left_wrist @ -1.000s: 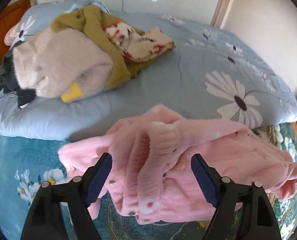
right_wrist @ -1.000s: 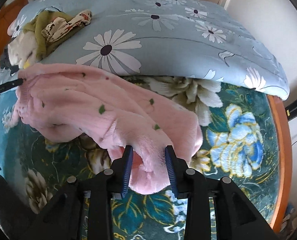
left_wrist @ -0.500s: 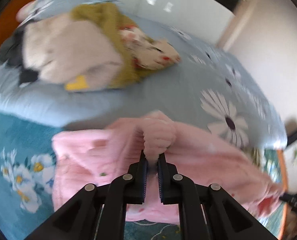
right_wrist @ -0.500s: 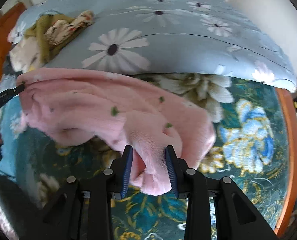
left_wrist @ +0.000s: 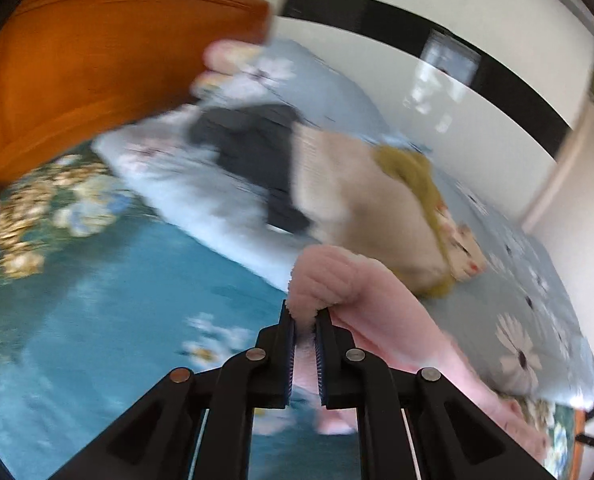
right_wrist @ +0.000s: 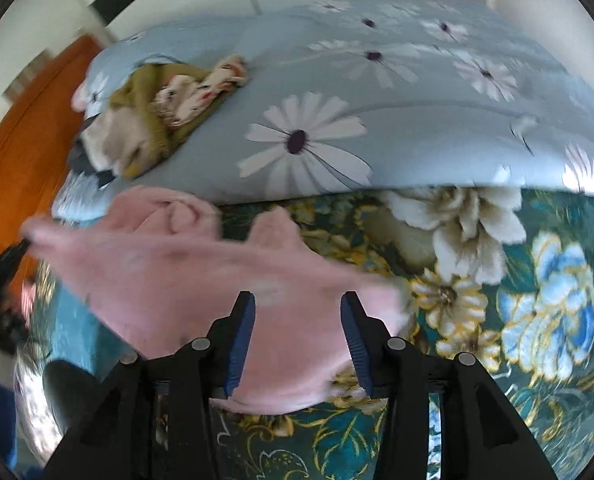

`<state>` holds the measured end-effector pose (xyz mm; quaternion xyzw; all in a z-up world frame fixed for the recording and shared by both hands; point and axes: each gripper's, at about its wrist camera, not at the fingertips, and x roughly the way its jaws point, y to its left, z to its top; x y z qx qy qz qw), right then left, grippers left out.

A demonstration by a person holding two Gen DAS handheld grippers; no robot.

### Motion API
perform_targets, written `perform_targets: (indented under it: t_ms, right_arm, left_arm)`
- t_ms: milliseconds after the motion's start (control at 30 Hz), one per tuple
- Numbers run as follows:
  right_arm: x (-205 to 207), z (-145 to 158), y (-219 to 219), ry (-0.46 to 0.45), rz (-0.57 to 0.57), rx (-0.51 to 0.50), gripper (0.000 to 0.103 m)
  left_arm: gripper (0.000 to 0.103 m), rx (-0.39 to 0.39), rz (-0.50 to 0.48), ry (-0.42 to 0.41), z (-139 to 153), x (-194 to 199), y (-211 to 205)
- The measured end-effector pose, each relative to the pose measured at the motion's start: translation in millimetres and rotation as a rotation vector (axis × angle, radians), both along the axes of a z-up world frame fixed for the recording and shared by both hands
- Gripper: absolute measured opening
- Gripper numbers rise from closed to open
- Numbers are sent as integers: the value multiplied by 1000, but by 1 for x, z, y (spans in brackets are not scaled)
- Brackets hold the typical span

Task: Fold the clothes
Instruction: 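Grasp a garment edge with the left gripper while the right gripper holds another edge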

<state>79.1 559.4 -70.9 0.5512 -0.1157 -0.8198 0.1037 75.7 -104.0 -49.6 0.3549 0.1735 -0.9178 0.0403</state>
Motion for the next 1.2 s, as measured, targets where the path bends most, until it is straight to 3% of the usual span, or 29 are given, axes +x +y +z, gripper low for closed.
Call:
perform_targets:
  t_ms: [233,467,667,833,900,1000,1100,1200]
  right_arm:
    - [-5,-46,-15,-108,-17,-63,46]
    - [-3,-66,-33,-170,3,-90,46]
    - [13,-117,-4,-303,-212,-231,46]
    - [21,-140,-1,-335,-309,-354,44]
    - [20,-144,-3,-344,-329,-378,39]
    - [17,-148,-5,-362,-367,-446,8]
    - [14,-136,-4,-331,-396,-528,4]
    - [6,-109,8,-244,-433,-604,3]
  left_arm:
    - [10,7,207,-42,-5,39,-90]
    - [10,29,245,-68,-21,69,-115]
    - [10,67,260,-68,-25,82,-118]
    - [10,88,260,-67,-27,88,-120]
    - [10,91,258,-65,-27,88,-120]
    - [10,96,256,-58,-25,91,-119]
    - [10,100,254,-50,-22,94,-120]
    - [10,98,247,-30,-16,97,-119]
